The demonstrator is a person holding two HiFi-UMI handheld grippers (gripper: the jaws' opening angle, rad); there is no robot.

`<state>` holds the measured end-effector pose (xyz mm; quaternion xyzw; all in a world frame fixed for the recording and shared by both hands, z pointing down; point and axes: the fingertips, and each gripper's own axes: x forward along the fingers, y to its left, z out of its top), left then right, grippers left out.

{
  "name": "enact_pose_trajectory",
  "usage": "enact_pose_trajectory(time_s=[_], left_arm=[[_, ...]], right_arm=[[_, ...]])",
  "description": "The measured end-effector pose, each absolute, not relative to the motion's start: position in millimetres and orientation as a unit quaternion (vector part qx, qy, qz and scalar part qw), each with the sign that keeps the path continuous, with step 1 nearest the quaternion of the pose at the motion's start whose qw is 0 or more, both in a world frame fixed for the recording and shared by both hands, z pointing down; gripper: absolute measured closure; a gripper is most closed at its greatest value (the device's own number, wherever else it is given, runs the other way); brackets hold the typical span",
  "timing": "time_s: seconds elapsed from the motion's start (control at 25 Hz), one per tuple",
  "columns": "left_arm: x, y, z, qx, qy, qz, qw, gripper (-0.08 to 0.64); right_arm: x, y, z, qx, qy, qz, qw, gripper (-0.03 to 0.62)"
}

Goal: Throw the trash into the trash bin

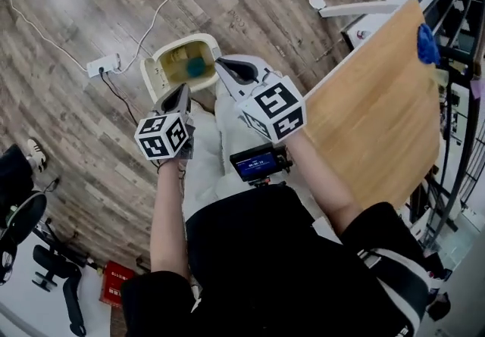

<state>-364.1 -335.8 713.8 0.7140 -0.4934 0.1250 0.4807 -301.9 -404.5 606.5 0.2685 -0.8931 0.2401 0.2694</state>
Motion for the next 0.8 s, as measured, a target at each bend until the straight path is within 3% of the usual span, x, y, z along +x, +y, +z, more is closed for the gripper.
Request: enact_pose_trajectory(time_s=[0.32,0.56,0.8], left_arm=[[-432,-317,530,0.754,-0.556,0.051,0.348,0.552],[-470,-289,475,0.74,-0.598,-0.028,0.307,0.552],[-488,-285,431,0.756,-0.603,-0.073,0.244,0.552]], right_arm=[[-319,-407,480,0.301,-0.911,0.188,0.209,0.595],[-327,-396,450,0.307,-0.922,0.11,0.208,0.595],[-349,-374,397,0.292,-0.945,0.101,0.112,0.595]])
